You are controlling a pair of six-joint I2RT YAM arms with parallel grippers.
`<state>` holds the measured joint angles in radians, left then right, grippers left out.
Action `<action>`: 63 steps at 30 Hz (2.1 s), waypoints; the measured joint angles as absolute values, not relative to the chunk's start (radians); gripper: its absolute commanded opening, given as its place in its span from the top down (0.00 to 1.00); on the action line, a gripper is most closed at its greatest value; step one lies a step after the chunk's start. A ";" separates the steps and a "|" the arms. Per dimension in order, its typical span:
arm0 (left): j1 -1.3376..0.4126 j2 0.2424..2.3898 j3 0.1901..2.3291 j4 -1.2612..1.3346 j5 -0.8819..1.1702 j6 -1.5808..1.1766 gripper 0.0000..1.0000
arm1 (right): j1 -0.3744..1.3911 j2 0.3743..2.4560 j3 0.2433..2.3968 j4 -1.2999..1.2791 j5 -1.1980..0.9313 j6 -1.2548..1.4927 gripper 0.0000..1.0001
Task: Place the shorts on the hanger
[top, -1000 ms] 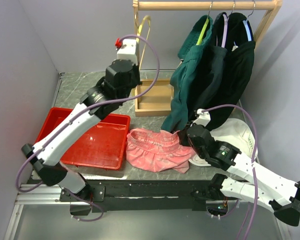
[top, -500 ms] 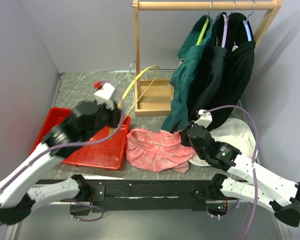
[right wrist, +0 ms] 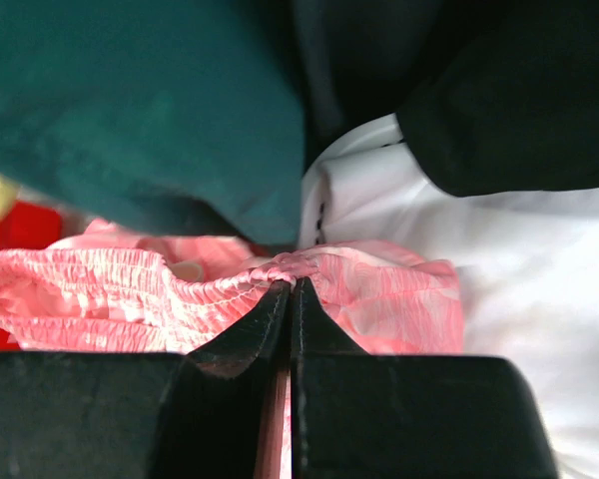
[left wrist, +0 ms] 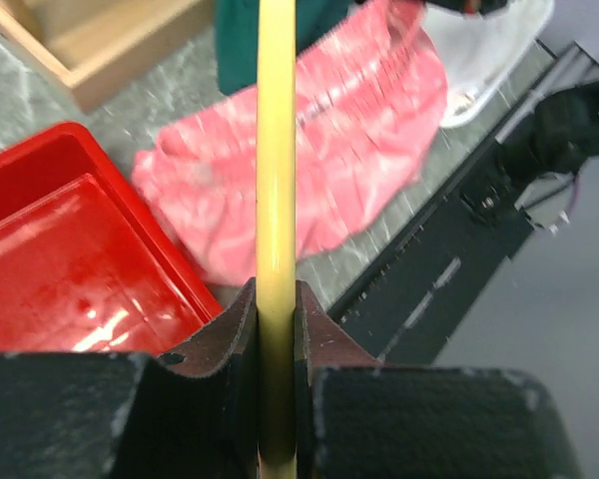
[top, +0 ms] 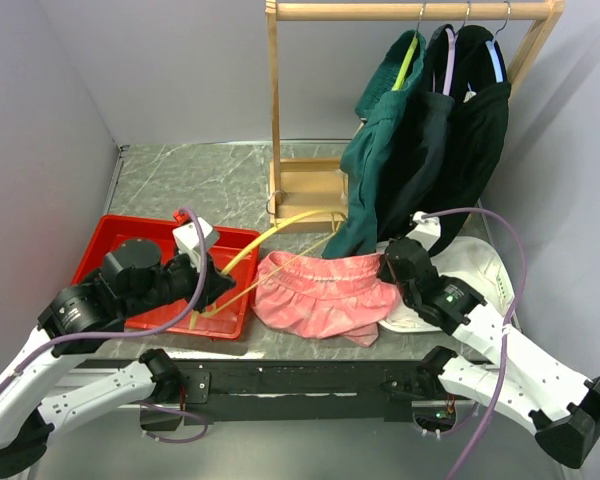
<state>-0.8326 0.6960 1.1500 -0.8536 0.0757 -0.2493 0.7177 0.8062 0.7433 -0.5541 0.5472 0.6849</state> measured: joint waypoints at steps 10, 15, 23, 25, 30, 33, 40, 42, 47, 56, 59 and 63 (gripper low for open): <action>-0.870 0.650 1.163 -0.934 0.196 -0.253 0.99 | 0.662 0.805 0.744 -0.561 0.534 0.655 1.00; -0.888 0.652 1.163 -0.939 0.221 -0.253 0.99 | 0.662 0.800 0.746 -0.562 0.527 0.638 1.00; -0.916 0.702 1.163 -0.941 0.233 -0.243 0.99 | 0.662 0.759 0.747 -0.562 0.472 0.569 1.00; -0.925 0.710 1.163 -0.941 0.233 -0.231 0.99 | 0.662 0.742 0.749 -0.561 0.442 0.542 1.00; -0.931 0.716 1.163 -0.926 0.231 -0.210 0.99 | 0.678 0.743 0.786 -0.566 0.390 0.491 1.00; -0.931 0.715 1.163 -0.909 0.222 -0.186 0.99 | 0.746 0.768 0.845 -0.590 0.407 0.458 1.00; -0.931 0.720 1.141 -0.861 0.223 -0.111 0.99 | 0.894 0.825 0.956 -0.674 0.535 0.439 1.00; -0.931 0.733 1.106 -0.810 0.226 -0.089 0.99 | 0.904 0.822 0.958 -0.674 0.539 0.443 1.00; -0.931 0.739 0.982 -0.653 0.245 -0.031 0.99 | 0.904 0.797 0.957 -0.674 0.534 0.458 1.00; -0.930 0.767 0.918 -0.509 0.299 0.069 0.99 | 0.906 0.737 0.948 -0.707 0.619 0.527 1.00; -0.932 0.791 0.920 -0.523 0.300 0.090 0.99 | 0.908 0.745 0.949 -0.757 0.673 0.584 1.00; -0.942 0.793 0.922 -0.570 0.300 0.105 0.99 | 0.910 0.770 0.955 -0.825 0.743 0.653 1.00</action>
